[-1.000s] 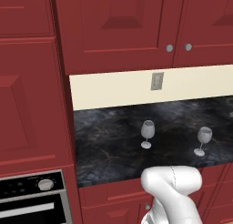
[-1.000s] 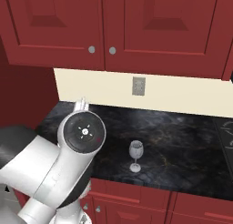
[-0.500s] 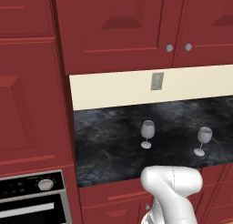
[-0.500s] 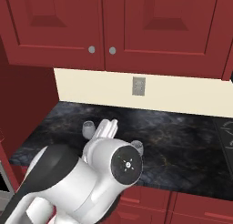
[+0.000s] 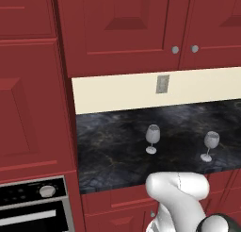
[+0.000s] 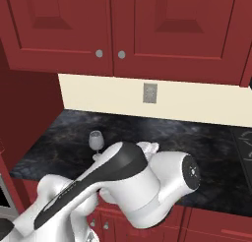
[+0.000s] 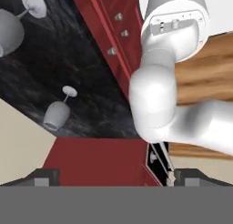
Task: Retrieve the wine glasses from the counter and place one next to each plate.
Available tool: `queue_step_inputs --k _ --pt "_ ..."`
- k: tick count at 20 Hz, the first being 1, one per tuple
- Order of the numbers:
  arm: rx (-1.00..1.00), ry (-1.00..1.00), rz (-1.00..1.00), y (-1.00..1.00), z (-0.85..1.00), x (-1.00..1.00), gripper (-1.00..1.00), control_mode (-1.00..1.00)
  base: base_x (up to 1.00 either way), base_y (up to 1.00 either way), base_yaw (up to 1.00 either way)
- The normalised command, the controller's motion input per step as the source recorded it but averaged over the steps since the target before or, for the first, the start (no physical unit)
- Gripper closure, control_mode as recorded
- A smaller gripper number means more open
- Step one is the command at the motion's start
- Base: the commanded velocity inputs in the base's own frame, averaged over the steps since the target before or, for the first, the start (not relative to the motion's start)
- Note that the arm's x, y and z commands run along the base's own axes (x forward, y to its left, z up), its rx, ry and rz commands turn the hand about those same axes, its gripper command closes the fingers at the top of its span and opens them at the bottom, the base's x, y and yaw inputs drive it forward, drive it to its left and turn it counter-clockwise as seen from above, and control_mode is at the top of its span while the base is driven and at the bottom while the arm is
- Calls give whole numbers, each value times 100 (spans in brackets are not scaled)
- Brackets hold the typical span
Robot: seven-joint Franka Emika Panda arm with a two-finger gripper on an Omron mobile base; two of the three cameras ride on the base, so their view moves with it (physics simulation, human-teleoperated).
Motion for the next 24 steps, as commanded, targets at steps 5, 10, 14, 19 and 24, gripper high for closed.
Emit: queue_step_inputs --k 5,10,14,19,24 --pt "7 12 4 -46 -33 15 -100 -100 0 0 0" --pt "17 -1 0 -20 -35 24 -100 -100 0 0 0" --pt "18 0 0 -26 -36 19 -100 -100 0 0 0" --pt "24 0 0 -32 -38 16 -100 -100 0 0 0" --pt "13 -3 0 -12 -21 6 -100 -100 0 0 0"
